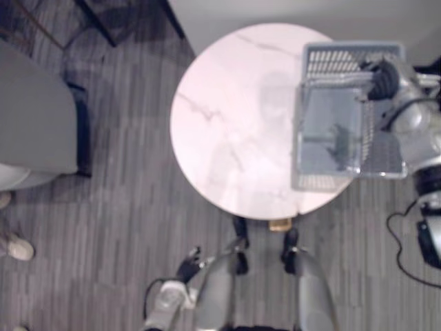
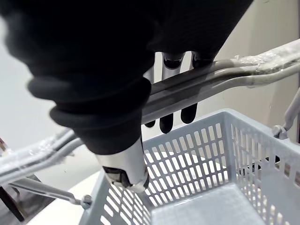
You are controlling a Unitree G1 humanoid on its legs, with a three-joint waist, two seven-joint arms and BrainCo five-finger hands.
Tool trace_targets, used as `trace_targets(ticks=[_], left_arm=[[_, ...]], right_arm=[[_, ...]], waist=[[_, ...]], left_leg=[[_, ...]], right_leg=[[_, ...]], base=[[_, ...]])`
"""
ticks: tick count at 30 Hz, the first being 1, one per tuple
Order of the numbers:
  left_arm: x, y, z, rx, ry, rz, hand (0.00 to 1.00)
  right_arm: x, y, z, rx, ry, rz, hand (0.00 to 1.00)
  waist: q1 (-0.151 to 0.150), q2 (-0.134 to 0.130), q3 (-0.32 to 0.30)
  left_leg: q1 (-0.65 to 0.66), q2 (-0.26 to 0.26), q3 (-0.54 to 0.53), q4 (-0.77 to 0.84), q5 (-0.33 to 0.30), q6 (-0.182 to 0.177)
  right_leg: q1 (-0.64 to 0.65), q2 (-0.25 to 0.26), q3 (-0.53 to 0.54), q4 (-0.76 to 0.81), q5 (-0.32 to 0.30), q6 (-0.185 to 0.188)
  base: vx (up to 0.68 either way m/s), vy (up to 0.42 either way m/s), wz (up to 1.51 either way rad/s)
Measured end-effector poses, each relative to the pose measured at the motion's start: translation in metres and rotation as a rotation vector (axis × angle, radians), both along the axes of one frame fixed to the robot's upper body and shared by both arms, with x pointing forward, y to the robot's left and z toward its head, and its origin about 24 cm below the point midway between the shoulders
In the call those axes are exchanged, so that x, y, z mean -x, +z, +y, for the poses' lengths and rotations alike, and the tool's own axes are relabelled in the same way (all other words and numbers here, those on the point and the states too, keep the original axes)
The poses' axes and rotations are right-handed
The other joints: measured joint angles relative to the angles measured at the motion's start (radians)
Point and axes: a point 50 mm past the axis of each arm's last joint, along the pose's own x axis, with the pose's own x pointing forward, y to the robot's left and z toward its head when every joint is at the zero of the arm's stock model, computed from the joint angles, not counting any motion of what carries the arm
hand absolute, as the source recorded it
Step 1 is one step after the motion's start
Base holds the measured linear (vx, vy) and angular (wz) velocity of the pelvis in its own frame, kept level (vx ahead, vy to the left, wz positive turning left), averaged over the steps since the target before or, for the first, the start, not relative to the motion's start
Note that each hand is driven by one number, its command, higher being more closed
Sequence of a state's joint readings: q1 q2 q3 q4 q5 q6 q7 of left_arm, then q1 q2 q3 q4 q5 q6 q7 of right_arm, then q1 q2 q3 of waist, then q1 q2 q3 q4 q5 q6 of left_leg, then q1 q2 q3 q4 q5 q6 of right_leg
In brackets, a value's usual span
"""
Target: Pick vegetable in the basket
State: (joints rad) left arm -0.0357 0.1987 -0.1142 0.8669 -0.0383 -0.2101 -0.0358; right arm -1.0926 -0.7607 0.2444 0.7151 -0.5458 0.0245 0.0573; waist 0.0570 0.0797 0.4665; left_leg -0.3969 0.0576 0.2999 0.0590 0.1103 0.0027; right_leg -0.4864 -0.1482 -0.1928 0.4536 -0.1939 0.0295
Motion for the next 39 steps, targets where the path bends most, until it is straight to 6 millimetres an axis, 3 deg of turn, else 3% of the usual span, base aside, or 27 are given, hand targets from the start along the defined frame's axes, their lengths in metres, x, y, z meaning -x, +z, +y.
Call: trace_targets(ticks=[5, 10, 12, 13, 17, 20, 21, 22, 23, 25, 26, 27, 28, 29, 31, 32, 33, 34, 35, 36, 37, 38, 39], left_arm=[[0.001, -0.001, 0.000, -0.013, 0.012, 0.000, 0.00], [0.002, 0.001, 0.001, -0.017, 0.013, -0.030, 0.00], [0.007, 0.003, 0.002, -0.010, 0.013, -0.060, 0.00], [0.012, 0.003, 0.002, 0.002, 0.019, -0.064, 0.00], [0.027, -0.001, 0.001, 0.056, 0.079, -0.059, 0.00], [0.016, 0.005, -0.005, 0.067, 0.024, -0.087, 0.00], [0.012, 0.007, -0.007, 0.071, -0.004, -0.095, 0.00], [0.013, 0.006, -0.008, 0.059, -0.033, -0.080, 0.00], [0.014, 0.005, -0.009, 0.055, -0.045, -0.068, 0.00], [0.016, 0.003, -0.006, 0.040, -0.064, -0.034, 0.00], [0.017, 0.002, -0.004, 0.036, -0.061, -0.027, 0.00], [0.016, 0.001, -0.004, 0.045, -0.049, -0.019, 0.00], [0.015, 0.001, -0.005, 0.049, -0.047, -0.020, 0.00], [0.017, 0.000, -0.004, 0.049, -0.044, -0.012, 0.00], [0.021, -0.001, -0.002, 0.066, -0.020, 0.000, 0.00], [0.021, 0.000, 0.010, 0.045, 0.008, 0.006, 0.00], [0.024, -0.001, 0.014, 0.042, 0.031, 0.015, 0.00], [0.036, -0.010, 0.016, 0.058, 0.081, 0.058, 0.00], [0.042, -0.013, 0.018, 0.051, 0.099, 0.080, 0.00], [0.052, -0.018, 0.020, 0.036, 0.107, 0.118, 0.00], [0.058, -0.022, 0.019, 0.032, 0.109, 0.144, 0.00], [0.061, -0.024, 0.019, 0.030, 0.115, 0.156, 0.00], [0.064, -0.027, 0.017, 0.030, 0.130, 0.175, 0.00]], right_arm=[[0.003, 0.004, -0.011, 0.018, -0.031, 0.064, 1.00], [-0.002, -0.019, -0.017, 0.010, -0.036, 0.177, 1.00], [-0.005, -0.031, -0.018, -0.008, -0.037, 0.217, 1.00], [-0.007, -0.038, -0.016, -0.023, -0.024, 0.236, 1.00], [-0.013, -0.063, 0.002, -0.090, 0.049, 0.277, 1.00], [0.008, -0.118, -0.022, -0.287, 0.018, 0.332, 1.00], [0.020, -0.147, -0.027, -0.359, -0.002, 0.373, 1.00], [0.032, -0.177, -0.025, -0.412, -0.006, 0.424, 1.00], [0.040, -0.193, -0.022, -0.424, -0.004, 0.453, 1.00], [0.074, -0.248, -0.007, -0.477, -0.001, 0.561, 1.00], [0.083, -0.260, -0.004, -0.498, -0.004, 0.586, 1.00], [0.099, -0.276, 0.000, -0.540, -0.022, 0.613, 1.00], [0.107, -0.284, 0.000, -0.552, -0.037, 0.626, 1.00], [0.125, -0.301, -0.004, -0.590, -0.081, 0.666, 1.00], [0.137, -0.311, -0.007, -0.593, -0.112, 0.686, 1.00], [0.135, -0.312, -0.004, -0.597, -0.116, 0.673, 1.00], [0.131, -0.313, 0.002, -0.593, -0.107, 0.675, 1.00], [0.122, -0.313, 0.009, -0.590, -0.095, 0.682, 1.00], [0.120, -0.316, 0.017, -0.594, -0.079, 0.696, 1.00], [0.121, -0.322, 0.026, -0.600, -0.054, 0.715, 1.00], [0.122, -0.327, 0.034, -0.604, -0.039, 0.734, 1.00], [0.121, -0.328, 0.039, -0.610, -0.030, 0.737, 1.00], [0.125, -0.332, 0.043, -0.601, -0.017, 0.758, 1.00]], waist=[[0.004, 0.001, 0.000], [0.002, 0.004, -0.002], [0.008, 0.002, -0.005], [0.027, 0.000, -0.005], [0.041, -0.004, -0.026], [0.008, -0.023, -0.071], [-0.004, -0.036, -0.081], [-0.014, -0.056, -0.101], [-0.024, -0.067, -0.116], [-0.059, -0.116, -0.173], [-0.069, -0.131, -0.185], [-0.088, -0.127, -0.191], [-0.086, -0.120, -0.195], [-0.087, -0.099, -0.212], [-0.084, -0.097, -0.229], [-0.083, -0.132, -0.247], [-0.080, -0.150, -0.248], [-0.024, -0.114, -0.260], [-0.016, -0.122, -0.265], [-0.027, -0.122, -0.274], [-0.017, -0.134, -0.281], [-0.009, -0.137, -0.283], [-0.015, -0.125, -0.287]], left_leg=[[0.022, -0.006, 0.004, -0.080, 0.051, -0.005], [0.110, -0.008, 0.025, -0.113, 0.048, -0.014], [0.144, 0.003, 0.042, -0.082, 0.019, -0.030], [0.144, 0.015, 0.029, -0.021, -0.023, -0.029], [0.141, 0.049, -0.102, 0.139, -0.158, -0.048], [0.163, 0.051, -0.063, 0.177, -0.219, -0.048], [0.193, 0.051, -0.049, 0.186, -0.238, -0.045], [0.224, 0.050, -0.040, 0.192, -0.257, -0.041], [0.234, 0.045, -0.039, 0.194, -0.267, -0.040], [0.265, 0.044, 0.018, 0.206, -0.302, -0.023], [0.275, 0.044, 0.047, 0.204, -0.306, -0.016], [0.293, 0.063, 0.091, 0.201, -0.311, -0.007], [0.300, 0.079, 0.115, 0.201, -0.310, -0.009], [0.318, 0.118, 0.168, 0.202, -0.308, -0.012], [0.331, 0.136, 0.229, 0.212, -0.308, -0.014], [0.300, 0.117, 0.283, 0.278, -0.329, -0.007], [0.279, 0.086, 0.267, 0.267, -0.353, 0.001], [0.291, 0.105, 0.304, 0.170, -0.320, 0.025], [0.305, 0.121, 0.384, 0.163, -0.304, 0.031], [0.322, 0.146, 0.448, 0.182, -0.298, 0.023], [0.334, 0.177, 0.527, 0.223, -0.304, 0.018], [0.338, 0.198, 0.559, 0.252, -0.308, 0.015], [0.351, 0.231, 0.596, 0.290, -0.312, 0.008]], right_leg=[[-0.010, 0.000, -0.011, 0.000, 0.006, -0.007], [0.067, 0.010, 0.009, -0.037, 0.010, 0.000], [0.116, 0.037, 0.060, -0.099, 0.043, 0.014], [0.144, 0.060, 0.106, -0.152, 0.077, 0.017], [0.214, 0.114, 0.266, -0.306, 0.186, 0.040], [0.239, 0.122, 0.333, -0.366, 0.244, 0.085], [0.263, 0.123, 0.351, -0.384, 0.270, 0.097], [0.279, 0.126, 0.378, -0.396, 0.289, 0.108], [0.283, 0.125, 0.393, -0.400, 0.291, 0.111], [0.281, 0.114, 0.409, -0.401, 0.286, 0.103], [0.280, 0.102, 0.379, -0.401, 0.258, 0.065], [0.266, 0.082, 0.267, -0.352, 0.214, -0.011], [0.242, 0.077, 0.211, -0.289, 0.199, -0.034], [0.208, 0.058, 0.074, -0.132, 0.180, -0.058], [0.217, 0.015, -0.046, -0.046, 0.159, -0.084], [0.211, 0.014, -0.122, -0.110, 0.152, -0.096], [0.232, 0.043, -0.081, -0.218, 0.179, -0.081], [0.254, 0.086, -0.142, -0.298, 0.206, -0.145], [0.245, 0.038, -0.263, -0.185, 0.114, -0.180], [0.288, -0.046, -0.449, -0.081, 0.034, -0.135], [0.331, -0.091, -0.548, -0.087, 0.009, -0.077], [0.335, -0.083, -0.558, -0.108, 0.014, -0.056], [0.342, -0.028, -0.527, -0.161, 0.035, -0.078]], base=[[0.03, -0.034, 0.03], [0.09, -0.011, -0.17], [0.09, 0.019, -0.68], [0.06, 0.011, -1.00], [0.06, 0.049, -1.47], [0.01, 0.135, -0.83], [-0.01, 0.134, -0.92], [-0.02, 0.134, -0.98], [-0.03, 0.151, -1.07], [-0.06, 0.100, -0.96], [-0.10, 0.030, -0.88], [-0.11, 0.020, -0.79], [-0.10, 0.037, -1.20], [-0.06, 0.025, -1.06], [-0.04, 0.017, -1.31], [-0.05, 0.009, -1.69], [-0.21, 0.026, -2.68], [-0.20, 0.015, -2.43], [-0.20, 0.013, -2.68], [-0.04, -0.068, -2.17], [-0.01, -0.120, -2.03], [0.00, -0.240, -1.97], [0.01, -0.231, -1.54]])
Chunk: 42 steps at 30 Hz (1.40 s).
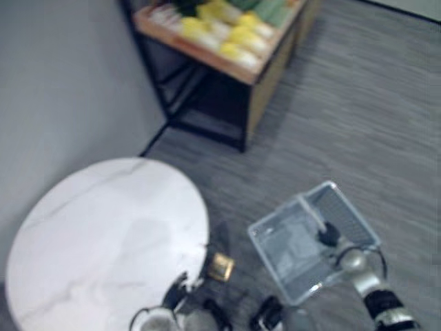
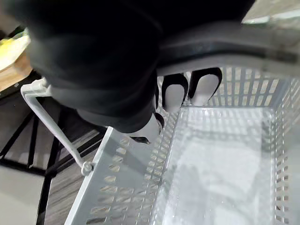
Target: Pick vegetable in the basket
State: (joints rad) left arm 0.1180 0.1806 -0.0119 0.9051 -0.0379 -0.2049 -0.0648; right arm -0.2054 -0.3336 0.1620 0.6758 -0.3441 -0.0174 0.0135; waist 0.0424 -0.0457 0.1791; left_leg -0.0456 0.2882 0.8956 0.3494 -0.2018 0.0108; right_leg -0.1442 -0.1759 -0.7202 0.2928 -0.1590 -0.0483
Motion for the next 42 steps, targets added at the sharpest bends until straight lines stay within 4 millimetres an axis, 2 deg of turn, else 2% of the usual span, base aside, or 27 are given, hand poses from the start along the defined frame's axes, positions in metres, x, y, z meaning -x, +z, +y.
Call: trace_targets(ticks=[2, 3, 5, 7, 9, 11, 12, 16, 21, 22, 23, 24, 25, 26, 28, 29, 30, 31, 32, 34, 35, 36, 37, 38, 40, 41, 42], left_arm=[[0.003, -0.003, -0.006, 0.016, 0.011, 0.017, 0.00], [0.006, -0.005, -0.008, 0.024, 0.012, 0.030, 0.00], [0.007, -0.006, -0.011, 0.052, 0.028, 0.033, 0.00], [0.007, -0.007, -0.010, 0.073, 0.067, 0.028, 0.00], [0.009, -0.008, -0.014, 0.095, 0.089, 0.031, 0.00], [0.011, -0.010, -0.024, 0.117, 0.086, 0.038, 0.00], [0.011, -0.011, -0.031, 0.128, 0.081, 0.033, 0.00], [0.011, -0.010, -0.032, 0.114, 0.081, 0.018, 0.00], [0.020, -0.010, -0.013, 0.077, 0.190, 0.014, 0.00], [0.020, -0.009, -0.008, 0.069, 0.217, 0.005, 0.00], [0.022, -0.009, -0.007, 0.063, 0.225, 0.009, 0.00], [0.025, -0.009, -0.003, 0.049, 0.228, 0.020, 0.00], [0.031, -0.009, 0.005, 0.021, 0.219, 0.035, 0.00], [0.034, -0.010, 0.006, 0.014, 0.211, 0.043, 0.00], [0.037, -0.008, 0.018, -0.027, 0.215, 0.051, 0.00], [0.036, -0.008, 0.019, -0.029, 0.215, 0.052, 0.00], [0.031, -0.007, 0.018, -0.025, 0.212, 0.046, 0.00], [0.019, -0.005, 0.016, -0.017, 0.202, 0.020, 0.00], [0.012, -0.003, 0.015, -0.014, 0.195, 0.004, 0.00], [-0.012, 0.004, 0.014, -0.014, 0.136, -0.047, 0.00], [-0.016, 0.006, 0.016, -0.018, 0.125, -0.057, 0.00], [-0.019, 0.006, 0.015, -0.015, 0.117, -0.053, 0.00], [-0.019, 0.005, 0.011, -0.002, 0.115, -0.047, 0.00], [-0.017, 0.001, 0.001, 0.030, 0.102, -0.027, 0.00], [-0.009, -0.003, -0.002, 0.039, 0.113, -0.005, 0.00], [0.000, -0.006, -0.004, 0.048, 0.125, 0.021, 0.00], [0.005, -0.008, -0.005, 0.052, 0.131, 0.036, 0.00]], right_arm=[[0.017, -0.014, 0.002, -0.009, 0.002, 0.055, 1.00], [0.028, -0.021, 0.001, -0.020, -0.003, 0.085, 1.00], [0.035, -0.021, 0.000, -0.031, -0.005, 0.086, 1.00], [0.035, -0.018, -0.003, -0.048, 0.006, 0.090, 1.00], [0.040, -0.021, -0.010, -0.044, 0.001, 0.114, 1.00], [0.050, -0.025, -0.020, -0.053, -0.045, 0.137, 1.00], [0.057, -0.027, -0.026, -0.064, -0.077, 0.150, 1.00], [0.073, -0.040, -0.030, -0.113, -0.145, 0.199, 1.00], [0.092, -0.061, -0.029, -0.167, -0.232, 0.242, 1.00], [0.088, -0.061, -0.027, -0.196, -0.245, 0.229, 1.00], [0.086, -0.061, -0.026, -0.220, -0.260, 0.220, 1.00], [0.088, -0.063, -0.026, -0.274, -0.327, 0.204, 1.00], [0.095, -0.066, -0.029, -0.292, -0.387, 0.191, 1.00], [0.098, -0.067, -0.031, -0.291, -0.394, 0.197, 1.00], [0.108, -0.071, -0.028, -0.304, -0.406, 0.203, 1.00], [0.110, -0.072, -0.027, -0.311, -0.415, 0.203, 1.00], [0.111, -0.072, -0.027, -0.321, -0.428, 0.196, 1.00], [0.110, -0.071, -0.028, -0.330, -0.436, 0.180, 1.00], [0.110, -0.071, -0.029, -0.341, -0.443, 0.172, 1.00], [0.112, -0.072, -0.030, -0.375, -0.488, 0.153, 1.00], [0.113, -0.073, -0.030, -0.380, -0.503, 0.154, 1.00], [0.115, -0.074, -0.031, -0.390, -0.530, 0.158, 1.00], [0.114, -0.073, -0.035, -0.394, -0.551, 0.148, 1.00], [0.113, -0.070, -0.045, -0.395, -0.586, 0.124, 1.00], [0.109, -0.067, -0.048, -0.386, -0.576, 0.124, 1.00], [0.105, -0.066, -0.050, -0.379, -0.564, 0.130, 1.00], [0.106, -0.067, -0.050, -0.374, -0.555, 0.145, 1.00]], waist=[[-0.002, 0.019, -0.010], [-0.014, 0.024, -0.019], [-0.021, 0.026, -0.027], [-0.015, 0.028, -0.027], [-0.015, 0.036, -0.033], [-0.022, 0.062, -0.047], [-0.035, 0.068, -0.053], [-0.045, 0.048, -0.076], [-0.015, 0.018, -0.089], [-0.001, 0.027, -0.093], [0.001, 0.023, -0.091], [-0.005, 0.009, -0.090], [-0.012, -0.008, -0.095], [-0.013, -0.016, -0.098], [-0.019, -0.036, -0.088], [-0.024, -0.031, -0.087], [-0.036, -0.005, -0.082], [-0.048, 0.023, -0.074], [-0.052, 0.026, -0.071], [-0.068, -0.013, -0.049], [-0.067, -0.028, -0.044], [-0.067, -0.039, -0.037], [-0.068, -0.018, -0.026], [-0.068, 0.036, -0.021], [-0.054, 0.074, -0.026], [-0.049, 0.095, -0.024], [-0.048, 0.106, -0.021]], left_leg=[[0.053, 0.050, 0.027, 0.034, 0.001, -0.004], [0.064, 0.074, 0.000, 0.070, -0.017, -0.025], [0.029, 0.067, -0.146, 0.150, -0.071, -0.023], [-0.027, -0.038, -0.406, 0.161, -0.094, -0.034], [-0.031, -0.101, -0.495, 0.091, -0.086, -0.046], [-0.021, -0.128, -0.501, -0.005, -0.063, -0.051], [-0.011, -0.149, -0.509, -0.074, -0.017, -0.039], [0.029, -0.208, -0.522, -0.203, 0.060, -0.008], [0.025, -0.209, -0.493, -0.181, 0.033, 0.022], [0.011, -0.195, -0.474, -0.185, 0.002, 0.036], [0.012, -0.195, -0.471, -0.185, -0.008, 0.028], [0.029, -0.203, -0.484, -0.181, -0.020, 0.025], [0.037, -0.207, -0.506, -0.164, -0.032, 0.031], [0.040, -0.208, -0.522, -0.156, -0.041, 0.029], [0.074, -0.184, -0.573, -0.151, -0.057, 0.008], [0.083, -0.164, -0.586, -0.151, -0.061, 0.001], [0.095, -0.111, -0.615, -0.152, -0.070, -0.023], [0.105, -0.060, -0.647, -0.162, -0.075, -0.050], [0.113, -0.050, -0.661, -0.173, -0.073, -0.060], [0.165, -0.057, -0.699, -0.207, -0.065, -0.121], [0.179, -0.066, -0.703, -0.204, -0.076, -0.140], [0.220, -0.061, -0.720, -0.193, -0.102, -0.180], [0.239, -0.039, -0.717, -0.184, -0.104, -0.182], [0.242, 0.006, -0.702, -0.132, -0.088, -0.162], [0.194, 0.041, -0.716, 0.003, -0.044, -0.177], [0.108, 0.078, -0.736, 0.207, 0.041, -0.180], [0.057, 0.095, -0.758, 0.310, 0.108, -0.169]], right_leg=[[0.048, 0.077, 0.076, -0.087, 0.031, -0.025], [0.073, 0.108, 0.126, -0.112, 0.033, -0.028], [0.081, 0.144, 0.232, -0.141, 0.030, -0.030], [0.081, 0.163, 0.343, -0.151, 0.036, -0.019], [0.089, 0.172, 0.392, -0.152, 0.041, -0.011], [0.098, 0.183, 0.404, -0.152, 0.042, -0.009], [0.098, 0.187, 0.404, -0.152, 0.039, -0.004], [0.105, 0.156, 0.394, -0.175, 0.058, 0.026], [0.129, 0.149, 0.404, -0.206, 0.071, 0.068], [0.042, 0.122, 0.394, -0.017, 0.006, 0.101], [-0.013, 0.085, 0.378, 0.155, -0.018, 0.097], [-0.084, 0.004, 0.348, 0.441, -0.012, 0.105], [-0.098, -0.050, 0.351, 0.570, 0.027, 0.106], [-0.097, -0.066, 0.359, 0.594, 0.040, 0.106], [-0.099, -0.071, 0.374, 0.597, -0.038, 0.102], [-0.100, -0.054, 0.372, 0.563, -0.061, 0.100], [-0.106, 0.006, 0.370, 0.437, -0.082, 0.091], [-0.117, 0.065, 0.377, 0.255, -0.063, 0.116], [-0.124, 0.078, 0.385, 0.162, -0.043, 0.135], [-0.146, 0.057, 0.468, -0.193, 0.131, 0.175], [-0.146, 0.042, 0.493, -0.239, 0.144, 0.185], [-0.136, 0.031, 0.523, -0.226, 0.253, 0.180], [-0.132, 0.043, 0.518, -0.181, 0.272, 0.166], [-0.161, 0.072, 0.503, -0.054, 0.204, 0.121], [-0.183, 0.090, 0.503, 0.023, 0.130, 0.097], [-0.168, 0.116, 0.510, 0.045, 0.084, 0.084], [-0.145, 0.131, 0.514, 0.033, 0.073, 0.079]], base=[[0.02, -0.233, -1.37], [-0.01, -0.199, -1.38], [-0.05, -0.114, -1.40], [-0.04, -0.077, -1.61], [0.00, -0.031, -1.09], [0.04, 0.063, -0.40], [0.04, 0.098, -0.02], [0.09, 0.122, 0.17], [0.06, 0.111, -0.04], [0.00, 0.060, -0.36], [0.04, 0.081, -0.21], [0.13, 0.070, 0.20], [0.16, 0.041, 0.34], [0.20, -0.032, 0.45], [0.27, -0.138, 0.51], [0.33, -0.249, 0.59], [0.33, -0.288, 0.62], [0.30, -0.248, 0.63], [0.34, -0.267, 0.71], [0.42, -0.347, 0.76], [0.47, -0.425, 0.73], [0.39, -0.356, 0.50], [0.56, -0.474, 0.52], [0.37, -0.296, 0.17], [0.43, -0.336, -0.18], [0.51, -0.374, -0.36], [0.42, -0.278, -0.32]])
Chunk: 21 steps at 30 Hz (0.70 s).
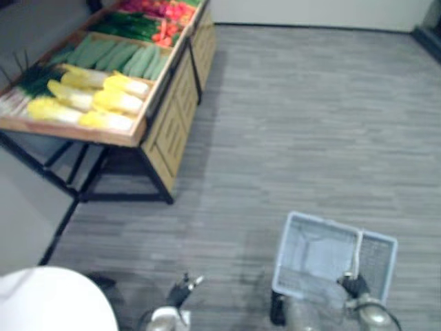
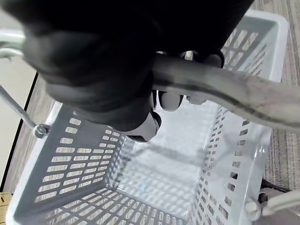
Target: Pick vegetable in the basket
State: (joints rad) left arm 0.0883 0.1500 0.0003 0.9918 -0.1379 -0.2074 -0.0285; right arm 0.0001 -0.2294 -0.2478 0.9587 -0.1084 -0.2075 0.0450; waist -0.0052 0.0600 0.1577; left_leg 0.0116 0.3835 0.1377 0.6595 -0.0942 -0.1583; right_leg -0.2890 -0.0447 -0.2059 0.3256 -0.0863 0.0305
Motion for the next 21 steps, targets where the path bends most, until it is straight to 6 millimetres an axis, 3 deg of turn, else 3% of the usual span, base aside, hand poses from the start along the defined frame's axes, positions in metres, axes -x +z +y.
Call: trace_targets(ticks=[1, 2, 3, 4, 5, 6, 7, 8, 9, 10, 12, 13, 14, 16, 17, 19, 21], left_arm=[[0.010, -0.004, -0.003, 0.011, 0.008, 0.028, 0.00], [0.015, -0.006, -0.007, 0.022, 0.013, 0.039, 0.00], [0.019, -0.007, -0.010, 0.032, 0.015, 0.047, 0.00], [0.025, -0.008, -0.009, 0.036, 0.034, 0.055, 0.00], [0.026, -0.008, -0.010, 0.038, 0.042, 0.052, 0.00], [0.029, -0.009, -0.010, 0.039, 0.047, 0.053, 0.00], [0.030, -0.009, -0.009, 0.040, 0.062, 0.051, 0.00], [0.031, -0.009, -0.008, 0.044, 0.076, 0.049, 0.00], [0.032, -0.009, -0.008, 0.047, 0.093, 0.050, 0.00], [0.033, -0.009, -0.006, 0.041, 0.099, 0.054, 0.00], [0.031, -0.008, 0.001, 0.024, 0.132, 0.046, 0.00], [0.031, -0.008, 0.002, 0.039, 0.171, 0.046, 0.00], [0.032, -0.008, 0.003, 0.045, 0.192, 0.053, 0.00], [0.039, -0.010, 0.010, 0.028, 0.216, 0.080, 0.00], [0.042, -0.010, 0.016, 0.010, 0.217, 0.096, 0.00], [0.045, -0.009, 0.024, -0.021, 0.220, 0.108, 0.00], [0.042, -0.007, 0.030, -0.046, 0.222, 0.099, 0.00]], right_arm=[[0.003, -0.002, 0.000, 0.003, 0.014, 0.024, 1.00], [0.006, -0.003, -0.004, 0.011, 0.018, 0.048, 1.00], [0.010, -0.007, -0.004, 0.011, 0.021, 0.080, 1.00], [0.019, -0.011, -0.004, 0.006, 0.018, 0.113, 1.00], [0.023, -0.013, -0.004, 0.004, 0.015, 0.128, 1.00], [0.022, -0.013, -0.002, 0.012, 0.033, 0.132, 1.00], [0.024, -0.015, 0.000, 0.010, 0.032, 0.134, 1.00], [0.025, -0.015, 0.000, 0.008, 0.031, 0.134, 1.00], [0.032, -0.017, 0.000, 0.011, 0.026, 0.141, 1.00], [0.037, -0.020, 0.003, 0.003, 0.016, 0.151, 1.00], [0.040, -0.021, 0.007, -0.004, 0.019, 0.154, 1.00], [0.040, -0.021, 0.006, 0.000, 0.019, 0.157, 1.00], [0.038, -0.021, 0.007, -0.002, 0.020, 0.153, 1.00], [0.028, -0.020, 0.013, -0.023, 0.015, 0.123, 1.00], [0.020, -0.017, 0.014, -0.028, 0.005, 0.088, 1.00], [0.018, -0.015, 0.013, -0.034, -0.004, 0.067, 1.00], [0.019, -0.015, 0.013, -0.045, -0.007, 0.058, 1.00]], waist=[[0.008, 0.011, 0.008], [0.011, 0.027, 0.017], [0.020, 0.034, 0.023], [0.038, 0.030, 0.024], [0.043, 0.029, 0.025], [0.050, 0.025, 0.028], [0.048, 0.016, 0.029], [0.045, 0.014, 0.028], [0.042, 0.014, 0.029], [0.045, 0.000, 0.027], [0.045, -0.036, 0.023], [0.054, -0.041, 0.025], [0.065, -0.044, 0.024], [0.070, -0.070, 0.015], [0.061, -0.107, 0.015], [0.057, -0.127, 0.015], [0.048, -0.113, 0.021]], left_leg=[[-0.076, 0.001, -0.063, 0.161, 0.015, 0.006], [-0.145, -0.031, -0.110, 0.321, -0.024, 0.006], [-0.207, -0.099, -0.127, 0.430, -0.079, 0.009], [-0.246, -0.166, -0.096, 0.420, -0.128, 0.018], [-0.263, -0.189, -0.061, 0.387, -0.146, 0.031], [-0.287, -0.224, 0.028, 0.249, -0.162, 0.054], [-0.283, -0.255, 0.127, 0.006, -0.153, 0.069], [-0.279, -0.267, 0.174, -0.129, -0.127, 0.070], [-0.268, -0.273, 0.272, -0.354, -0.039, 0.082], [-0.253, -0.270, 0.334, -0.399, 0.047, 0.124], [-0.256, -0.302, 0.350, -0.363, -0.007, 0.180], [-0.256, -0.303, 0.346, -0.331, -0.054, 0.233], [-0.250, -0.307, 0.344, -0.331, -0.069, 0.253], [-0.199, -0.338, 0.337, -0.343, -0.101, 0.278], [-0.169, -0.365, 0.315, -0.337, -0.126, 0.284], [-0.117, -0.368, 0.255, -0.317, -0.148, 0.293], [-0.039, -0.341, 0.163, -0.334, -0.149, 0.290]], right_leg=[[0.046, 0.023, 0.006, -0.031, -0.007, -0.011], [0.099, 0.041, 0.015, -0.065, -0.013, -0.021], [0.168, 0.048, 0.028, -0.104, -0.022, -0.035], [0.233, 0.048, 0.048, -0.139, -0.028, -0.043], [0.263, 0.046, 0.053, -0.156, -0.031, -0.042], [0.308, 0.037, 0.063, -0.179, -0.042, -0.036], [0.334, 0.021, 0.061, -0.183, -0.062, -0.024], [0.344, 0.015, 0.055, -0.183, -0.073, -0.014], [0.370, 0.011, 0.039, -0.185, -0.095, 0.009], [0.402, 0.000, 0.031, -0.188, -0.124, 0.028], [0.448, -0.033, 0.001, -0.207, -0.137, 0.048], [0.441, -0.039, -0.017, -0.166, -0.138, 0.052], [0.419, -0.048, -0.020, -0.104, -0.142, 0.059], [0.273, -0.120, -0.023, 0.266, -0.145, 0.108], [0.170, -0.187, -0.017, 0.531, -0.108, 0.180], [0.111, -0.227, -0.058, 0.700, -0.118, 0.162], [0.116, -0.190, -0.121, 0.611, -0.143, 0.123]], base=[[0.36, -0.124, -0.22], [0.43, -0.081, -0.27], [0.52, -0.033, -0.34], [0.42, 0.008, -0.35], [0.42, 0.027, -0.38], [0.48, 0.059, -0.30], [0.48, 0.070, -0.18], [0.40, 0.071, 0.07], [0.49, 0.121, 0.22], [0.54, 0.148, 0.30], [0.60, 0.198, 0.30], [0.41, 0.147, 0.13], [0.44, 0.192, -0.04], [0.43, 0.176, 0.15], [0.44, 0.100, 0.53], [0.44, 0.052, 0.83], [0.45, -0.011, 1.01]])
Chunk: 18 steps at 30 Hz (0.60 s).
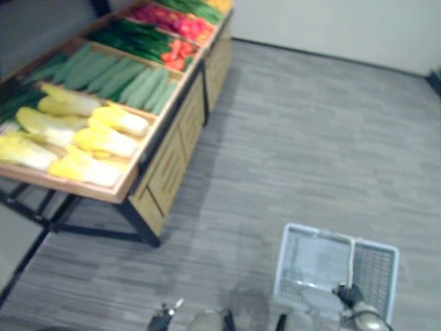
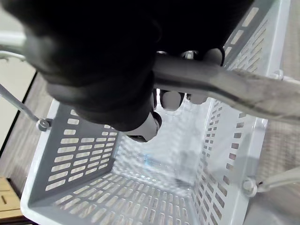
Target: Pick vegetable in the basket
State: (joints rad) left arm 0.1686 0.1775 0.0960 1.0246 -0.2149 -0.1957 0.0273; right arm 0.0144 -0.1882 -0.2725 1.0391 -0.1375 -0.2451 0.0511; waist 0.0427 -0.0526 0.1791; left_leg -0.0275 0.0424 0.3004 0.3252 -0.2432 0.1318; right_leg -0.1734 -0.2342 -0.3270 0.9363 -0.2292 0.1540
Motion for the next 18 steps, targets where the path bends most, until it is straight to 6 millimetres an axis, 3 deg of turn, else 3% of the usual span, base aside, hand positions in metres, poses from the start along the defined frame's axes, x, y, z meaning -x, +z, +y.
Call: trace_targets(ticks=[1, 2, 3, 4, 6, 8, 9, 10, 11, 12, 13, 14, 15, 17, 18], left_arm=[[-0.003, 0.001, 0.001, -0.003, -0.004, -0.007, 0.00], [-0.011, 0.003, 0.001, -0.003, -0.013, -0.028, 0.00], [-0.016, 0.004, 0.000, -0.001, -0.020, -0.041, 0.00], [-0.028, 0.006, -0.003, 0.007, -0.039, -0.067, 0.00], [-0.038, 0.008, -0.005, 0.016, -0.050, -0.088, 0.00], [-0.037, 0.008, -0.004, 0.019, -0.051, -0.087, 0.00], [-0.036, 0.010, -0.001, 0.014, -0.052, -0.098, 0.00], [-0.031, 0.012, 0.003, 0.010, -0.038, -0.113, 0.00], [-0.024, 0.011, 0.006, 0.006, -0.027, -0.105, 0.00], [-0.013, 0.009, 0.006, 0.012, -0.001, -0.090, 0.00], [0.002, 0.004, -0.001, 0.039, 0.021, -0.058, 0.00], [0.008, 0.001, -0.005, 0.052, 0.026, -0.039, 0.00], [0.017, -0.003, -0.013, 0.085, 0.029, -0.008, 0.00], [0.019, -0.005, -0.022, 0.124, 0.021, -0.010, 0.00], [0.018, -0.006, -0.027, 0.142, 0.017, -0.025, 0.00]], right_arm=[[0.001, 0.000, 0.000, -0.007, -0.008, -0.006, 1.00], [0.003, 0.000, 0.001, -0.017, -0.023, -0.017, 1.00], [0.005, 0.000, 0.000, -0.019, -0.029, -0.019, 1.00], [0.007, -0.001, -0.002, -0.022, -0.045, -0.022, 1.00], [0.009, -0.001, -0.005, -0.034, -0.093, -0.030, 1.00], [0.015, -0.003, -0.006, -0.041, -0.121, -0.011, 1.00], [0.016, -0.004, -0.006, -0.043, -0.126, -0.008, 1.00], [0.016, -0.004, -0.009, -0.038, -0.126, -0.001, 1.00], [0.013, -0.003, -0.010, -0.036, -0.121, -0.002, 1.00], [0.006, 0.002, -0.016, -0.008, -0.078, 0.004, 1.00], [0.000, 0.006, -0.023, 0.025, -0.023, 0.018, 1.00], [-0.004, 0.008, -0.025, 0.034, 0.004, 0.019, 1.00], [-0.007, 0.008, -0.025, 0.033, 0.008, 0.035, 1.00], [-0.003, 0.004, -0.023, 0.023, 0.012, 0.077, 1.00], [-0.001, 0.003, -0.023, 0.014, 0.001, 0.092, 1.00]], waist=[[-0.003, 0.010, 0.001], [-0.014, 0.017, 0.001], [-0.014, 0.017, 0.001], [-0.014, 0.013, 0.001], [-0.014, 0.005, 0.010], [-0.018, 0.004, 0.015], [-0.021, 0.005, 0.014], [-0.033, 0.016, 0.010], [-0.028, 0.020, 0.003], [-0.018, 0.059, -0.002], [0.000, 0.106, 0.006], [0.010, 0.126, 0.009], [0.020, 0.132, 0.011], [0.029, 0.122, 0.013], [0.036, 0.113, 0.013]], left_leg=[[0.038, 0.010, -0.041, -0.035, -0.003, -0.008], [0.078, 0.015, -0.103, -0.088, -0.006, -0.027], [0.090, 0.011, -0.125, -0.108, -0.005, -0.033], [0.111, -0.006, -0.163, -0.130, -0.004, -0.038], [0.145, -0.045, -0.206, -0.122, -0.013, -0.054], [0.199, -0.053, -0.228, -0.086, -0.065, -0.115], [0.218, -0.038, -0.228, -0.046, -0.129, -0.138], [0.227, -0.006, -0.228, -0.008, -0.211, -0.159], [0.221, 0.008, -0.225, 0.045, -0.220, -0.176], [0.121, 0.067, -0.212, 0.291, -0.197, -0.196], [-0.018, 0.155, -0.200, 0.563, -0.075, -0.188], [-0.071, 0.181, -0.201, 0.656, 0.007, -0.177], [-0.120, 0.178, -0.185, 0.705, -0.031, -0.181], [-0.139, 0.144, -0.085, 0.588, -0.083, -0.184], [-0.148, 0.103, -0.008, 0.432, -0.084, -0.189]], right_leg=[[0.003, 0.036, -0.011, -0.128, -0.002, -0.003], [-0.009, 0.086, -0.012, -0.385, 0.007, 0.010], [-0.021, 0.099, -0.003, -0.496, 0.019, 0.017], [-0.045, 0.106, 0.036, -0.700, 0.086, 0.022], [-0.071, 0.087, 0.115, -0.830, 0.139, 0.021], [-0.055, 0.071, 0.170, -0.792, 0.135, 0.013], [-0.050, 0.075, 0.182, -0.710, 0.121, -0.023], [-0.074, 0.099, 0.183, -0.609, 0.158, -0.099], [-0.083, 0.108, 0.185, -0.566, 0.163, -0.107], [-0.074, 0.146, 0.163, -0.527, 0.127, -0.112], [-0.015, 0.199, 0.153, -0.583, 0.115, -0.132], [0.015, 0.217, 0.152, -0.615, 0.115, -0.137], [0.078, 0.219, 0.156, -0.661, 0.110, -0.155], [0.173, 0.196, 0.149, -0.721, 0.095, -0.161], [0.215, 0.174, 0.134, -0.737, 0.079, -0.153]], base=[[0.46, -0.028, 1.24], [0.38, -0.025, 1.18], [0.38, -0.045, 1.30], [0.30, -0.064, 0.91], [0.43, -0.151, 1.14], [0.50, -0.261, 1.31], [0.61, -0.390, 1.42], [0.52, -0.349, 1.28], [0.49, -0.366, 0.82], [0.47, -0.347, 0.20], [0.47, -0.316, 0.02], [0.49, -0.255, -0.15], [0.52, -0.225, -0.06], [0.51, -0.211, 0.11], [0.48, -0.150, 0.37]])
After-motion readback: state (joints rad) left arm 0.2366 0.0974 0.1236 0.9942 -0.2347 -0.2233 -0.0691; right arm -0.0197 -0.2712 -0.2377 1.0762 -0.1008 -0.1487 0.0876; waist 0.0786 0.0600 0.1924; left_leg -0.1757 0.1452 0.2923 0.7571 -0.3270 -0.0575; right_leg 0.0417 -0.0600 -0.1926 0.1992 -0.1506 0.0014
